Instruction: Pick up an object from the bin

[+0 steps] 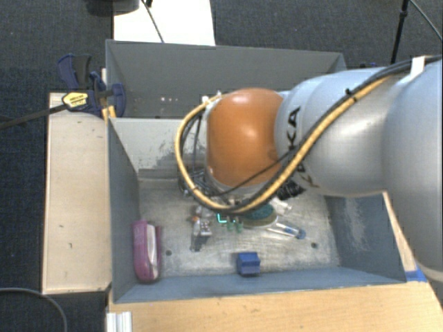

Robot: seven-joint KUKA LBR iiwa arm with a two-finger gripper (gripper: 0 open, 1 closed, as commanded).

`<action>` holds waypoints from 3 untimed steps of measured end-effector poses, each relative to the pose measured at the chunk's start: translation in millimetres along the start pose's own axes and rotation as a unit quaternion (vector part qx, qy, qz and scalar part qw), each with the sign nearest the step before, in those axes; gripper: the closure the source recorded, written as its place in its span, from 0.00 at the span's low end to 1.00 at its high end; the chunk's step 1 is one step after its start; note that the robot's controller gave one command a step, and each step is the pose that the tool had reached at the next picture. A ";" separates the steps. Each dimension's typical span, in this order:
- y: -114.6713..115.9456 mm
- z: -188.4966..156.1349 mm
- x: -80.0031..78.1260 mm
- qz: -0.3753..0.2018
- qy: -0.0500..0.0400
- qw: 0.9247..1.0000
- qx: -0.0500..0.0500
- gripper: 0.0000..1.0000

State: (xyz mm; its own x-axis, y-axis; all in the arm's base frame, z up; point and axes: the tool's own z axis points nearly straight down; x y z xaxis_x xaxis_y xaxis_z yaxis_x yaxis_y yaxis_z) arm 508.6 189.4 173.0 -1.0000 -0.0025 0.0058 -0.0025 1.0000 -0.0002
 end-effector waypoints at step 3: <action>-85.6 97.0 -59.7 -0.056 -0.011 0.998 -0.002 1.00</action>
Offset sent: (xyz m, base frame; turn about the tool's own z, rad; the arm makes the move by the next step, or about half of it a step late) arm 0.0602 -0.0334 -0.1030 -0.0516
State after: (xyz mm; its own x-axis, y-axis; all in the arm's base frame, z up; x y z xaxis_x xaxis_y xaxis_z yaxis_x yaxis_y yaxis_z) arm 568.0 103.9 75.6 -0.9933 -0.1139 -0.0171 -0.1140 0.9935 0.0030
